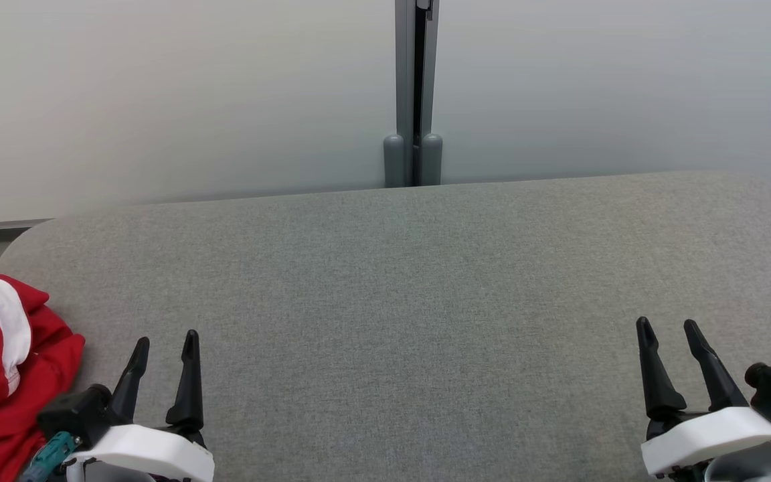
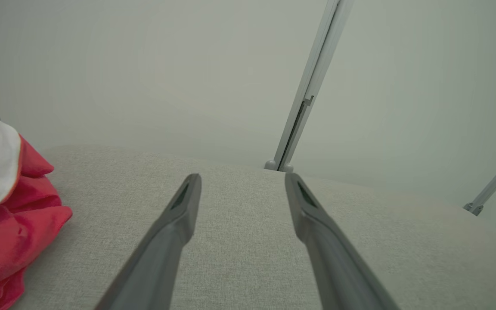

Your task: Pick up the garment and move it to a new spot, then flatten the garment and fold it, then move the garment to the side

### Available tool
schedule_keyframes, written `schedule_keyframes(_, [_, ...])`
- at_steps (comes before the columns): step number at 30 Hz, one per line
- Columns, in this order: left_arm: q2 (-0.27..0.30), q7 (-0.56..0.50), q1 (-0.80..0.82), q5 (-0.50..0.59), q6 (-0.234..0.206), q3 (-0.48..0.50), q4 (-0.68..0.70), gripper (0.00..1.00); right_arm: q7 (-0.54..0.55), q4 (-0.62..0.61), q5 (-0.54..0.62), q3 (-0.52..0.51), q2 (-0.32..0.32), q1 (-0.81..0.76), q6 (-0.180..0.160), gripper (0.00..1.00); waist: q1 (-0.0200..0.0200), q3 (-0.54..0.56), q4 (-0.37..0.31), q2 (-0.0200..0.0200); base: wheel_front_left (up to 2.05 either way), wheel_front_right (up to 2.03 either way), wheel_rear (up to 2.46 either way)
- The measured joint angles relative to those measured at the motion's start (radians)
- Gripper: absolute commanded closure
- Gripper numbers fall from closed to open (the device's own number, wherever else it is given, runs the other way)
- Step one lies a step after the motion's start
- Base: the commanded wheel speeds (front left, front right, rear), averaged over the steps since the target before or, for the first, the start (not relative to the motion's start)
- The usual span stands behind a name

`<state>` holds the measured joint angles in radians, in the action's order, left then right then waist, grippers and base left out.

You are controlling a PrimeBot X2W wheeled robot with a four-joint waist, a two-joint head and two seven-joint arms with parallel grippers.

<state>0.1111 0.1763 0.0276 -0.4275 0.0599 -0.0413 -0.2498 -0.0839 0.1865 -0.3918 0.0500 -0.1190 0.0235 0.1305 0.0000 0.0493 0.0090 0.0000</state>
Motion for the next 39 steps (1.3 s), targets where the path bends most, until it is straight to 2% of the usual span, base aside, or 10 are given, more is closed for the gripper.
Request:
schedule_keyframes(17, [0.001, 0.036, -0.002, 0.121, -0.008, -0.012, -0.050, 0.00, -0.008, -0.008, 0.138, -0.002, 0.015, -0.020, 0.000, 0.00, 0.0000, 0.014, 0.003, 0.0000, 0.00, 0.00, 0.00])
schedule_keyframes(39, [-0.004, 0.075, -0.002, 0.223, -0.007, -0.025, -0.096, 0.00, -0.001, -0.007, 0.220, -0.010, 0.031, -0.035, 0.000, 0.00, 0.0000, 0.026, 0.007, 0.0000, 0.00, 0.00, 0.00])
